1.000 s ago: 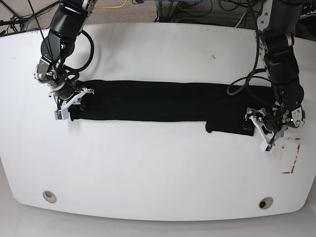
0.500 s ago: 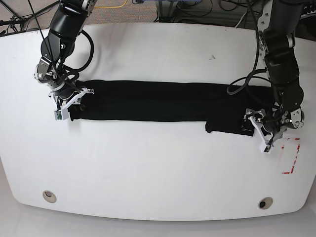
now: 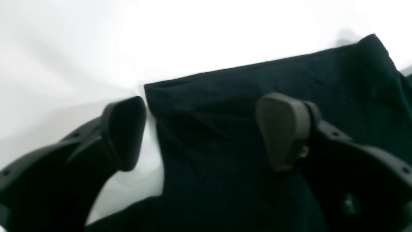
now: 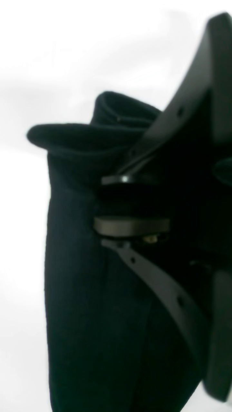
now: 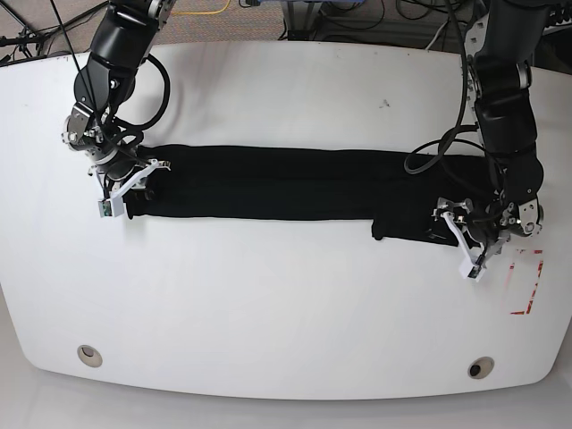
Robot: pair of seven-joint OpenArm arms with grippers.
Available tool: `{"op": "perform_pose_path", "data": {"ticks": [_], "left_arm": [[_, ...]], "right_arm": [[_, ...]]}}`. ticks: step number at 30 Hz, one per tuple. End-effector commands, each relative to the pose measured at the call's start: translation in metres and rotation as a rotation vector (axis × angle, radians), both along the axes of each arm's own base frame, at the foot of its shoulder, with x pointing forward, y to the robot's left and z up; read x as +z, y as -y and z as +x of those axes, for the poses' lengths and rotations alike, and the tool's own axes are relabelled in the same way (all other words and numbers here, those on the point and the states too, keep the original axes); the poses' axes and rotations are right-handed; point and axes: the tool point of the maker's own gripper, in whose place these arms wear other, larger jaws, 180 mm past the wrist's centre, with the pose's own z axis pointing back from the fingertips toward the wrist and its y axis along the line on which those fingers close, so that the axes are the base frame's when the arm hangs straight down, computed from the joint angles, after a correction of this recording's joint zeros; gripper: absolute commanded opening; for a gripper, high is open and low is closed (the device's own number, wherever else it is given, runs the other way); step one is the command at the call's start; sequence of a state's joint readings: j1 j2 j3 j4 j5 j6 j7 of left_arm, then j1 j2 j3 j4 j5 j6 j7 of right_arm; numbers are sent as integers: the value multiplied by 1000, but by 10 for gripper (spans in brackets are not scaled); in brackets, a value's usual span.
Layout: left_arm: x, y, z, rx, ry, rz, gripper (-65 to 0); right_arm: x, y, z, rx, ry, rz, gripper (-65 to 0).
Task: Fold the T-shirt properly
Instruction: 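Grasp the strip end with the left gripper and pull it outward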
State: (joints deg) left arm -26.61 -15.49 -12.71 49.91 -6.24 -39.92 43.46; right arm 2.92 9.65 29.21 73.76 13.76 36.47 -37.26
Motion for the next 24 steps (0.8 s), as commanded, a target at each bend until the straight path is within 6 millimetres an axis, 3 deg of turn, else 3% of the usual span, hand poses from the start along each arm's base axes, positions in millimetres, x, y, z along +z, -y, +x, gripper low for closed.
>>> {"op": "perform_pose_path", "data": {"ticks": [1,6,11,20,24], "left_arm": [[7,-5,4,0,4,15,-250],[6,-5,4,-2,2,20,-465],[6,-5,4,-2,1,22,-639],[15,-6,10,2,25,18,-650],[31,-8,20,-2,65,35,-650]], "right_arm": [[-17,3,-16,23,-107,-46,-518],[-17,3,-16,23,-105,-46,-518],[-17,3,-16,23,-107,-46,-518],[-19,-4,-16,24,-107,-33,-518],[-19,-6,-16,26,-108,-32,-518]]}}
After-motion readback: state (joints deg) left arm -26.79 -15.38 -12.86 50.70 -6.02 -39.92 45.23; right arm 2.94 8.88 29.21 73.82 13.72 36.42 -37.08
